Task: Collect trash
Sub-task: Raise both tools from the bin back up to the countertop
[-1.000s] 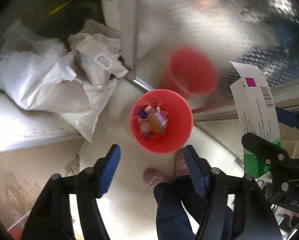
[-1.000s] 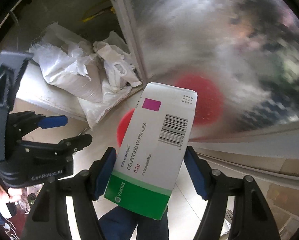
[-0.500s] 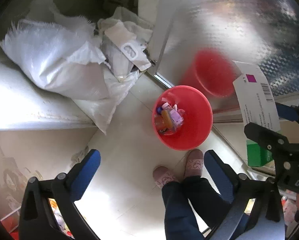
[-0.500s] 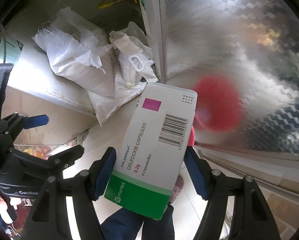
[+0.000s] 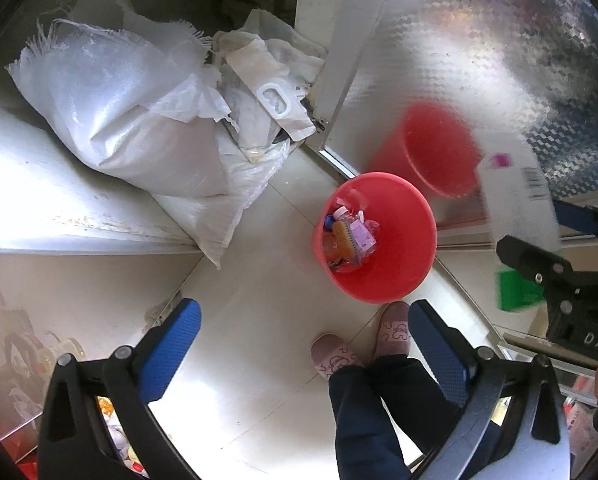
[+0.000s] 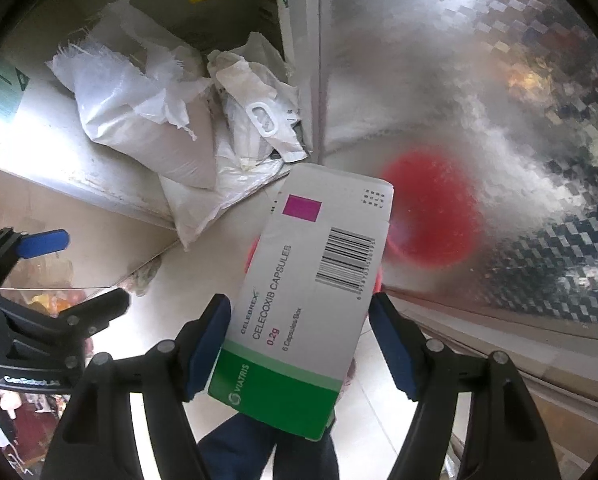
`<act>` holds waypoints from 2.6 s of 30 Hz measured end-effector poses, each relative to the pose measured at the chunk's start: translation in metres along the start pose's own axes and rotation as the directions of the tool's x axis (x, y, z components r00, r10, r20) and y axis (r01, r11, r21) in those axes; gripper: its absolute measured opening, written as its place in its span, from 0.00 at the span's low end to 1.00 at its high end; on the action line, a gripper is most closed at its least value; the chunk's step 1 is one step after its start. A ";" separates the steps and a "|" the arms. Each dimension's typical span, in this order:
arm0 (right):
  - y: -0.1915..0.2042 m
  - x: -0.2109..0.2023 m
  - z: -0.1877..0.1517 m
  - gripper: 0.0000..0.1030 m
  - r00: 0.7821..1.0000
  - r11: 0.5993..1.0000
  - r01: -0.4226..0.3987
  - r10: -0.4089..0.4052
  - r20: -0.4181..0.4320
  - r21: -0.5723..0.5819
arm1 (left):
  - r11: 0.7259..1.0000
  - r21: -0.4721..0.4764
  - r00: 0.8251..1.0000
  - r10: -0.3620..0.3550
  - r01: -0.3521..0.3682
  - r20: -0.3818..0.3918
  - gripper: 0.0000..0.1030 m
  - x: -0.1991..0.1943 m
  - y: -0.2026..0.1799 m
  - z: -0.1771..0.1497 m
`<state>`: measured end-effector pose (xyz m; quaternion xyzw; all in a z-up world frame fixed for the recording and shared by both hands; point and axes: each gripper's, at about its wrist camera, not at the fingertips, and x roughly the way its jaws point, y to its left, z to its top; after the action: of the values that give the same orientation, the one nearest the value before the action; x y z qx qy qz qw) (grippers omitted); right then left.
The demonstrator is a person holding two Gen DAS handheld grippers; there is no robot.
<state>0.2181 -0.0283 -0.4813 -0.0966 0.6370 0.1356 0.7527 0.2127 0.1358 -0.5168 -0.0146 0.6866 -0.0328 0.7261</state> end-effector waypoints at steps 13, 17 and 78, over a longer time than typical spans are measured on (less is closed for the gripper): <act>0.013 -0.062 -0.013 0.94 0.998 0.998 -0.054 0.055 0.035 -0.033 | 0.999 -0.030 0.998 0.014 -0.012 0.065 0.99 -0.079 0.004 -0.018; 0.023 -0.112 -0.015 0.98 0.994 0.997 -0.070 0.073 0.081 -0.044 | 0.998 -0.049 0.993 0.034 -0.029 0.116 0.99 -0.136 0.004 -0.027; -0.109 -0.385 0.122 0.99 0.883 0.986 -0.156 0.163 0.440 -0.053 | 0.994 0.104 0.876 -0.064 0.015 0.478 0.99 -0.429 -0.128 0.178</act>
<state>0.3094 -0.1239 -0.0845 -0.0163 0.4537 0.2206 0.8633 0.3630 0.0326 -0.0712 -0.0009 0.4819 -0.0764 0.8729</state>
